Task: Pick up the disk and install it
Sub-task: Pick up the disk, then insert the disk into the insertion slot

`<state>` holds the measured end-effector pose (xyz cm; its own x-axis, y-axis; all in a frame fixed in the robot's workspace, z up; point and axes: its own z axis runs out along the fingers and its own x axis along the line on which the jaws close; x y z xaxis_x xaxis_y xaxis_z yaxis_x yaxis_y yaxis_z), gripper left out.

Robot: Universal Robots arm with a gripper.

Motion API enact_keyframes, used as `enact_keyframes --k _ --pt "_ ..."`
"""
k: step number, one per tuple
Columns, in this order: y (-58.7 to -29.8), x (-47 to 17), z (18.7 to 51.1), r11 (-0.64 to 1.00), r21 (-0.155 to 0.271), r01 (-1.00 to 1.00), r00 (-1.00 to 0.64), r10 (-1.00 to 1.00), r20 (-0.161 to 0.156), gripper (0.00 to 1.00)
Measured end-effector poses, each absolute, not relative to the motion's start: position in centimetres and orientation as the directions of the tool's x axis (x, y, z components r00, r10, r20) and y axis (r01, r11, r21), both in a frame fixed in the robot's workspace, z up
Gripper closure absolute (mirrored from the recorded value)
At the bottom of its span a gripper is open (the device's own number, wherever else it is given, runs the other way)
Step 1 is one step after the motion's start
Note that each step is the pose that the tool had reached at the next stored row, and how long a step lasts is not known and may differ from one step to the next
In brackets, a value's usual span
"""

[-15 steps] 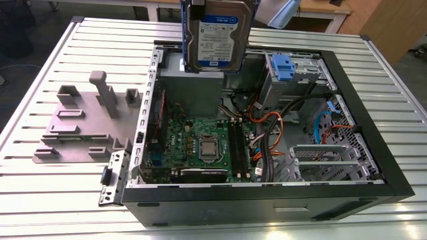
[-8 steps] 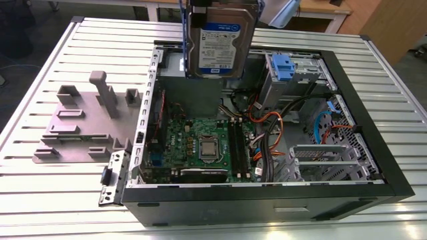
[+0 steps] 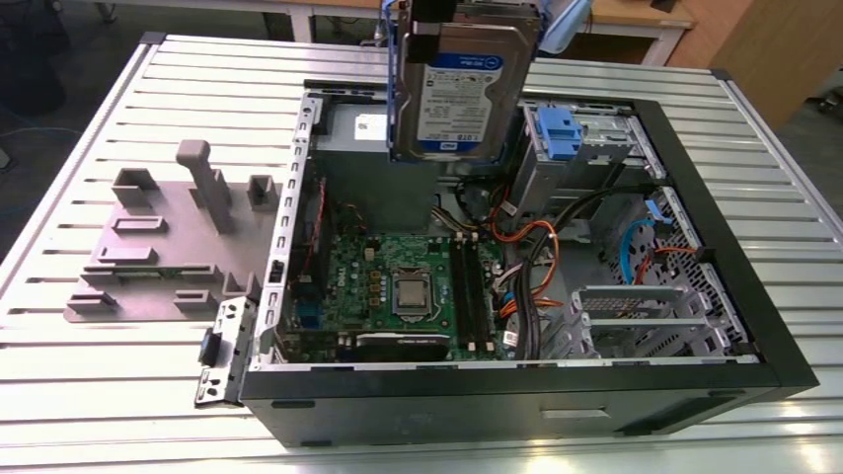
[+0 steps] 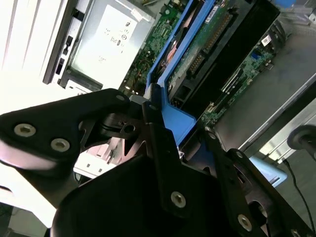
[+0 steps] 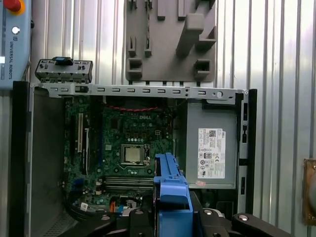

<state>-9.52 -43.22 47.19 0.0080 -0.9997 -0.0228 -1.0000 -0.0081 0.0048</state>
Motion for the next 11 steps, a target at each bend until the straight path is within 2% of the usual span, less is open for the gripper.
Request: enact_keyframes --k 11 --pt "-43.22 -9.44 47.18 -0.008 0.005 -1.0 0.008 -1.0 -0.022 0.64"
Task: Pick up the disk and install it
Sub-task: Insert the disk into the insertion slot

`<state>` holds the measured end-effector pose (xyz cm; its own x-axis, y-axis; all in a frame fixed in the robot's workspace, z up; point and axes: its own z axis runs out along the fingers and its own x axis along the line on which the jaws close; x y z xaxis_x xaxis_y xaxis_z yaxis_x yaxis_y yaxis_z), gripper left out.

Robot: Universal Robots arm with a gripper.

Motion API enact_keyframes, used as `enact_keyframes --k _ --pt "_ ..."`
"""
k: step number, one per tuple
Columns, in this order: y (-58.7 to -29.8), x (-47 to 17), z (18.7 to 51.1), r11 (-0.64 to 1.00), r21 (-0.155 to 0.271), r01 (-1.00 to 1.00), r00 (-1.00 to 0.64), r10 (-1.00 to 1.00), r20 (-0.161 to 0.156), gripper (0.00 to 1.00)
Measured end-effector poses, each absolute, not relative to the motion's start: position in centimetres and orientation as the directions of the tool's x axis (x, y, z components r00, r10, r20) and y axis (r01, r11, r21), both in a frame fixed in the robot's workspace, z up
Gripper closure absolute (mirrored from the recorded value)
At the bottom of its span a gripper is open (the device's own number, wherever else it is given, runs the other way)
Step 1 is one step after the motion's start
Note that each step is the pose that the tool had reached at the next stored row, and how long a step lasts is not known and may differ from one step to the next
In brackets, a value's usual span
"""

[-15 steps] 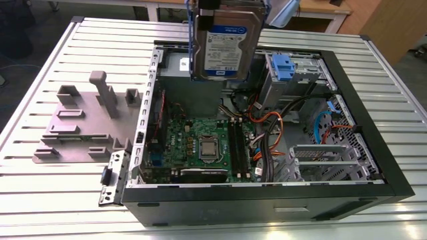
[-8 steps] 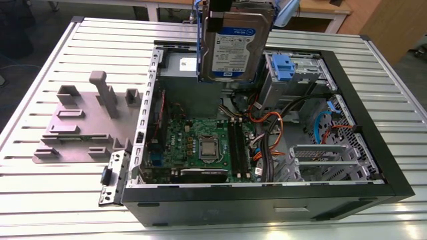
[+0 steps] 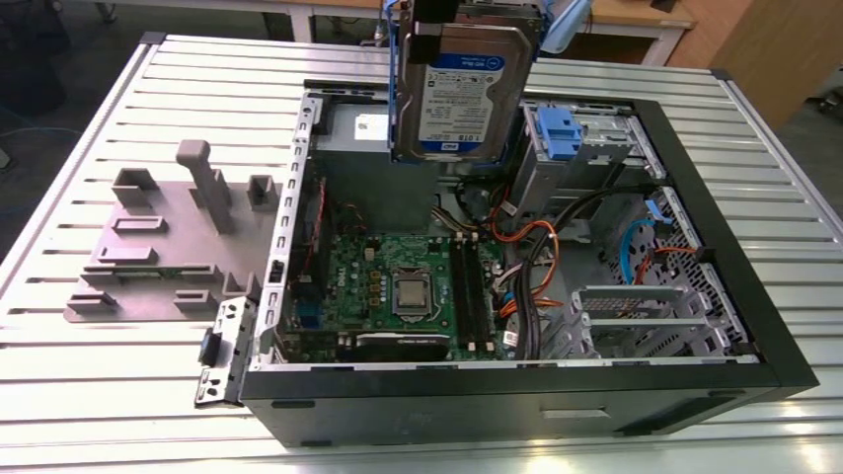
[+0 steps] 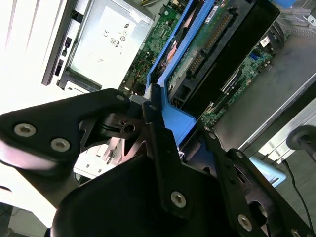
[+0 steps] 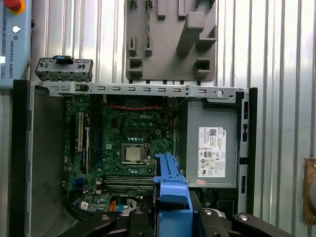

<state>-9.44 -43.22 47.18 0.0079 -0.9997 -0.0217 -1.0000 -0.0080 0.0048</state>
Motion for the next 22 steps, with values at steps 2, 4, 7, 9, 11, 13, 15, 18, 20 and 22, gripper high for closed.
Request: enact_keyframes --k 2,4,7,9,11,13,15,18,20,22 --pt "-43.2 -9.4 47.2 -0.008 0.005 -1.0 0.008 -1.0 -0.022 0.64" --pt "-43.2 -9.4 47.2 -0.008 0.005 -1.0 0.008 -1.0 -0.022 0.64" --pt "-43.2 -9.4 47.2 -0.008 0.005 -1.0 0.008 -1.0 -0.021 0.64" --pt "-43.3 -9.4 47.2 -0.008 0.005 -1.0 0.008 -1.0 -0.021 0.64" --pt "-43.5 -9.4 47.2 -0.008 0.005 -1.0 0.008 -1.0 -0.02 0.64" --pt "-43.7 -9.4 47.2 -0.008 0.005 -1.0 0.008 -1.0 -0.019 0.64" --pt "-44.0 -9.4 47.2 -0.008 0.005 -1.0 0.008 -1.0 -0.018 0.64" --pt "-44.5 -9.4 47.2 -0.008 0.005 -1.0 0.008 -1.0 -0.017 0.64" --pt "-44.8 -9.4 47.2 -0.008 0.005 -1.0 0.008 -1.0 -0.017 0.64" --pt "-45.1 -9.4 47.2 -0.008 0.005 -1.0 0.008 -1.0 -0.016 0.64"
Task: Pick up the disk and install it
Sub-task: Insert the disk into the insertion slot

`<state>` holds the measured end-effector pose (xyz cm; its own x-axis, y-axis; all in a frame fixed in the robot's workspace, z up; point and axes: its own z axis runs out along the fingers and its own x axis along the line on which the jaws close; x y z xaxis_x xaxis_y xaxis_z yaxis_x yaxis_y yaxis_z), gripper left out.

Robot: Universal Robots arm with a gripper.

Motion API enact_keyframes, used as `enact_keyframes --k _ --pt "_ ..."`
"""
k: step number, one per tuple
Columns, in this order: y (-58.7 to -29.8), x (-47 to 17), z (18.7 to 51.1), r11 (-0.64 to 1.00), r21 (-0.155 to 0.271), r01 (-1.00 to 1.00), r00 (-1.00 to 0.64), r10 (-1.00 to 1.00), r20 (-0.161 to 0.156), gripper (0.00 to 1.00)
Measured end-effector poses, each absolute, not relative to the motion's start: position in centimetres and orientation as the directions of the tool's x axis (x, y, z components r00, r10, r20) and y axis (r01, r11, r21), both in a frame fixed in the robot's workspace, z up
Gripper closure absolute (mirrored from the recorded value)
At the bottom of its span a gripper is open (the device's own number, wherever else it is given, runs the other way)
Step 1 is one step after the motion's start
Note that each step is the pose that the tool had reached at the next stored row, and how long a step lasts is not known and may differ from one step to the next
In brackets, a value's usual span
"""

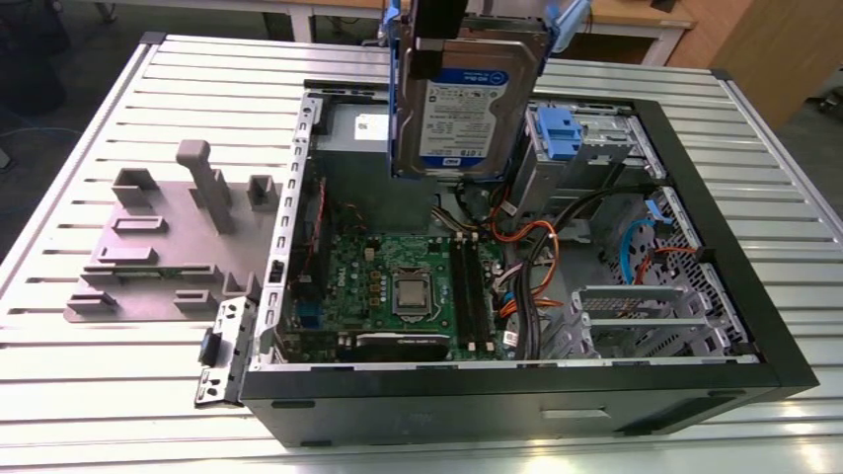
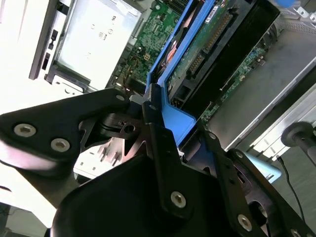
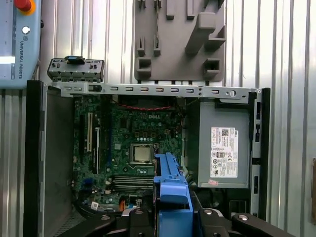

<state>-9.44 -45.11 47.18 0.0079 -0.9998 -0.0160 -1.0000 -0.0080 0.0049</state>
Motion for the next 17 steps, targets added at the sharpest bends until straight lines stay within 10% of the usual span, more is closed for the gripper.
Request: enact_keyframes --k 17 --pt "-47.9 -9.4 47.2 -0.008 0.005 -1.0 0.008 -1.0 -0.01 0.64"
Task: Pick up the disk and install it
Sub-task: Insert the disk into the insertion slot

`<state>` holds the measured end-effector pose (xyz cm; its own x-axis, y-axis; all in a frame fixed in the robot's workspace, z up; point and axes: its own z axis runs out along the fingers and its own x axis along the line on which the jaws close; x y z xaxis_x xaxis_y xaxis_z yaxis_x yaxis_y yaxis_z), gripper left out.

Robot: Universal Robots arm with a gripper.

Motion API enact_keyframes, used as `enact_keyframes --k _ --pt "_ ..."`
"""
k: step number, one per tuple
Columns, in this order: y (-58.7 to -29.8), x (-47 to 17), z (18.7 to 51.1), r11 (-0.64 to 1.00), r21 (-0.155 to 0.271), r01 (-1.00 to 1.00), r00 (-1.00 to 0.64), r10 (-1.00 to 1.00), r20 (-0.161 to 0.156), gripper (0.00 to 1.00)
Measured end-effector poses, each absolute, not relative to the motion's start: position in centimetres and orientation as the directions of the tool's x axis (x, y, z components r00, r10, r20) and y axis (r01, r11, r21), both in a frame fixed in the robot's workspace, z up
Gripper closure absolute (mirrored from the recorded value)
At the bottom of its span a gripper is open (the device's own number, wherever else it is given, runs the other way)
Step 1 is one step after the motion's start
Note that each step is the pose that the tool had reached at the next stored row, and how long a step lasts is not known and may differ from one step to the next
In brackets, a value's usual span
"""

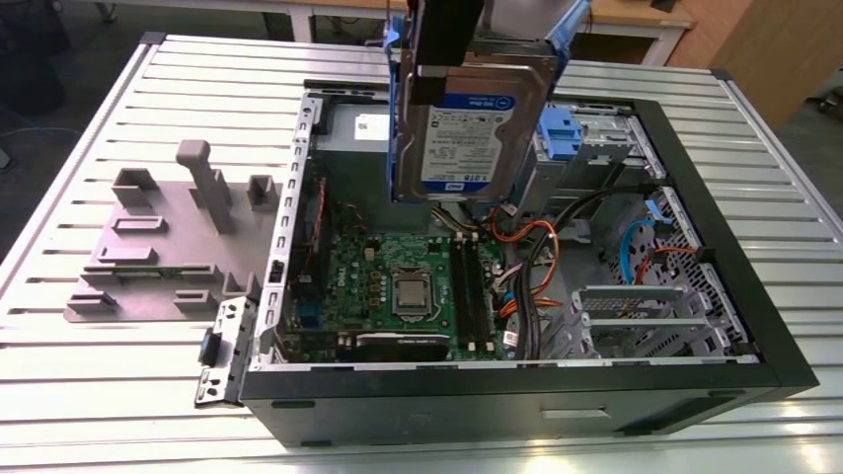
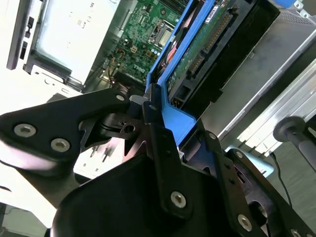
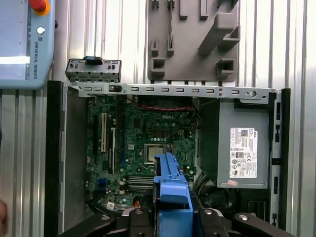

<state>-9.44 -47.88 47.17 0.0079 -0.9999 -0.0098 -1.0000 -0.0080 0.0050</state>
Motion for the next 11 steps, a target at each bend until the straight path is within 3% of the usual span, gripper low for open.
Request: enact_keyframes --k 11 --pt "-49.5 -9.4 47.1 -0.008 0.005 -1.0 0.008 -1.0 -0.005 0.64"
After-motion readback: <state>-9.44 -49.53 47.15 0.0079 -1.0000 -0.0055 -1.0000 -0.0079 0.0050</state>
